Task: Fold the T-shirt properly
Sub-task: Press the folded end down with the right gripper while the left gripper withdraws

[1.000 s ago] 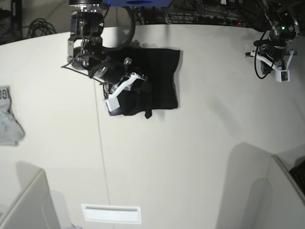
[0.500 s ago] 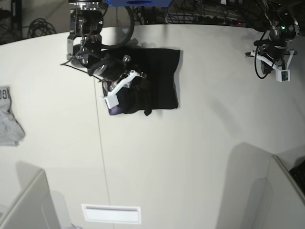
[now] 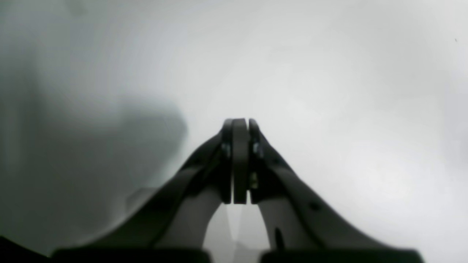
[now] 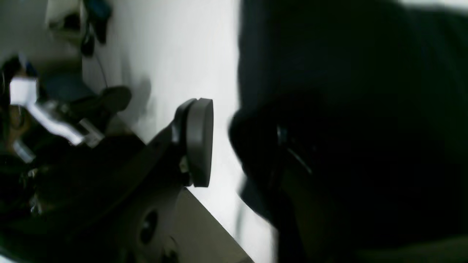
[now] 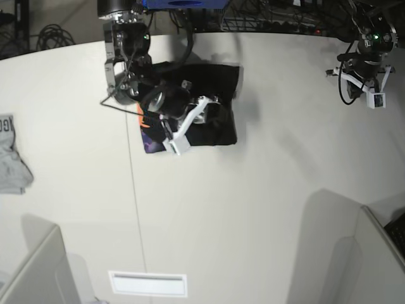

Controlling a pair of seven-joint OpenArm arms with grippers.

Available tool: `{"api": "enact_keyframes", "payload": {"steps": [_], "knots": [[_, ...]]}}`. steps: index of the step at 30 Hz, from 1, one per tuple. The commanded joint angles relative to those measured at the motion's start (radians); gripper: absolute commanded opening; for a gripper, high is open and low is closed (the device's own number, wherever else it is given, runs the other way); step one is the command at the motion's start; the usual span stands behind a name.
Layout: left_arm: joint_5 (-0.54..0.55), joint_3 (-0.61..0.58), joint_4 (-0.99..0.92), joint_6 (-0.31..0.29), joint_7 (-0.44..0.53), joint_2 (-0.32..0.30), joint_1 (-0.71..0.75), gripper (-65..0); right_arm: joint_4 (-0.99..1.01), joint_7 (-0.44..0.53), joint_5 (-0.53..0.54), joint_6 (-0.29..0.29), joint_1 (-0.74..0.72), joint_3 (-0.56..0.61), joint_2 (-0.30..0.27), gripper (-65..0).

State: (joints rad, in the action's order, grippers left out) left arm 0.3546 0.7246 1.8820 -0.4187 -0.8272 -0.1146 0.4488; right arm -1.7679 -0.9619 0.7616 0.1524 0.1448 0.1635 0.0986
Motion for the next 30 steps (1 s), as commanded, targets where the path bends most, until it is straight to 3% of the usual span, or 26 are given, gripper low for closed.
{"api": "enact_keyframes", "payload": {"steps": [1, 5, 10, 13, 16, 19, 21, 23, 30], "knots": [[0.008, 0.007, 0.017, -0.003, 0.016, -0.020, 0.000, -65.0, -0.008, 0.011, 0.025, 0.008, -0.044, 0.041, -0.010, -44.0], [0.008, 0.000, 0.017, -0.003, 0.016, -0.038, 0.000, -65.0, -0.033, -0.048, 0.029, 0.008, -0.141, 0.173, -0.069, -44.1], [0.008, 0.000, 0.017, -0.007, 0.016, -0.035, 0.005, -65.0, -0.162, 0.007, 0.028, 0.008, -0.058, 0.072, -0.125, -44.3], [0.010, 0.000, 0.017, -0.116, 0.016, -0.030, 0.005, -65.0, -0.201, 0.041, 0.028, 0.008, 0.031, -0.055, -0.148, -49.1], [0.010, -0.001, 0.015, -0.259, 0.016, -0.027, 0.015, -65.0, -0.204, 0.010, 0.029, 0.009, 0.049, -0.074, -0.161, -58.7], [0.010, -0.001, 0.020, -0.279, 0.004, -0.001, 0.014, -65.0, -0.203, -0.019, 0.028, 0.009, 0.057, -0.081, -0.159, -64.8], [0.016, -0.001, 0.027, -0.279, -0.037, 0.022, 0.011, -65.0, -0.203, -0.016, 0.026, 0.009, 0.077, -0.097, -0.161, -65.0], [0.073, -0.001, 0.027, -0.279, -0.090, 0.036, 0.011, -65.0, -0.206, -0.016, 0.026, 0.009, 0.100, -0.135, -0.159, -65.0], [0.476, 0.000, 0.031, -0.279, -0.171, 0.031, 0.020, -65.0, -0.208, -0.010, 0.026, 0.013, 0.131, -0.160, -0.188, -65.0]]}}
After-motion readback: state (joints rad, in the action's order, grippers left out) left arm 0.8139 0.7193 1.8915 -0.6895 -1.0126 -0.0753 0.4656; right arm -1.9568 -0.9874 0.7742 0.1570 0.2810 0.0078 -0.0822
